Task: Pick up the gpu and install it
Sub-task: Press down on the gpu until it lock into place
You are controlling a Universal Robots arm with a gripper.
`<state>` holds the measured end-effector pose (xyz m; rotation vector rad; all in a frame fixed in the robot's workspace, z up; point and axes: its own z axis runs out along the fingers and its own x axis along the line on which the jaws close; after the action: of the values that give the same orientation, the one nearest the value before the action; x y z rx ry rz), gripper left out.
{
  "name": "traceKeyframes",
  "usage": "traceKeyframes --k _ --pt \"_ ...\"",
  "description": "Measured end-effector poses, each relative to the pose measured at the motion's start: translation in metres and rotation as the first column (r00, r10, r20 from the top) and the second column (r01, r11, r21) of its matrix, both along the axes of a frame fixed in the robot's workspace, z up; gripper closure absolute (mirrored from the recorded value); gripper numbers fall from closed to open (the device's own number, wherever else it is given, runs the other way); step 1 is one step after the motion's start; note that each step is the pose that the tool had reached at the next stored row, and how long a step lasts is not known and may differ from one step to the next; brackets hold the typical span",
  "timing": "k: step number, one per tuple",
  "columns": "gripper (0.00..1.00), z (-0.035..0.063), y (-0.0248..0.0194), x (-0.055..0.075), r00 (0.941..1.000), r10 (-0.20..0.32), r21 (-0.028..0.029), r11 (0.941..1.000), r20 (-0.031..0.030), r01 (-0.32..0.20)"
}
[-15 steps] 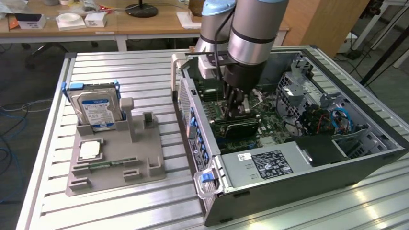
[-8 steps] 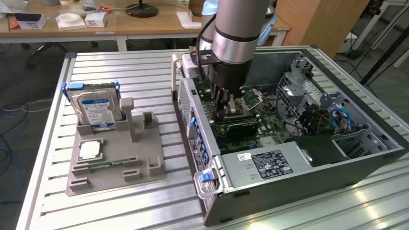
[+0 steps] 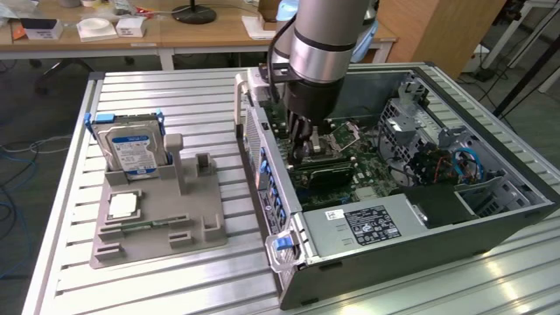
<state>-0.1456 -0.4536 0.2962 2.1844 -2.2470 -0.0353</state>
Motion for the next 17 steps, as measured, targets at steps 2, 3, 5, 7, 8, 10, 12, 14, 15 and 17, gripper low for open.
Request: traceKeyframes --k 2,3,5,7,8,10,12,14,15,17 --pt "0.89 0.0009 0.0 -0.001 0.9999 -0.001 0.0003 1.0 -0.0144 0.001" --pt "0.89 0.001 0.0 -0.001 0.9998 -0.001 0.0001 1.0 -0.019 0.001" --pt "0.89 0.0011 0.0 -0.001 0.9998 -0.001 0.0 1.0 -0.0194 0.001" --pt "0.89 0.001 0.0 -0.002 0.9998 -0.002 0.0001 1.0 -0.0194 0.002" --pt "0.89 0.0009 0.0004 -0.004 0.9998 -0.003 0.0003 1.0 -0.0193 0.003" --pt "0.89 0.0009 0.001 -0.006 0.9998 -0.005 0.0002 1.0 -0.0194 0.005" --pt "0.89 0.001 0.0016 -0.008 0.9998 -0.006 0.0 1.0 -0.0195 0.006" --pt "0.89 0.001 0.0017 -0.01 0.9998 -0.007 0.0001 1.0 -0.0194 0.007" --pt "0.89 0.001 0.0017 -0.011 0.9998 -0.007 0.0 1.0 -0.0193 0.007" --pt "0.89 0.001 0.0017 -0.012 0.9998 -0.007 0.0 1.0 -0.0193 0.007"
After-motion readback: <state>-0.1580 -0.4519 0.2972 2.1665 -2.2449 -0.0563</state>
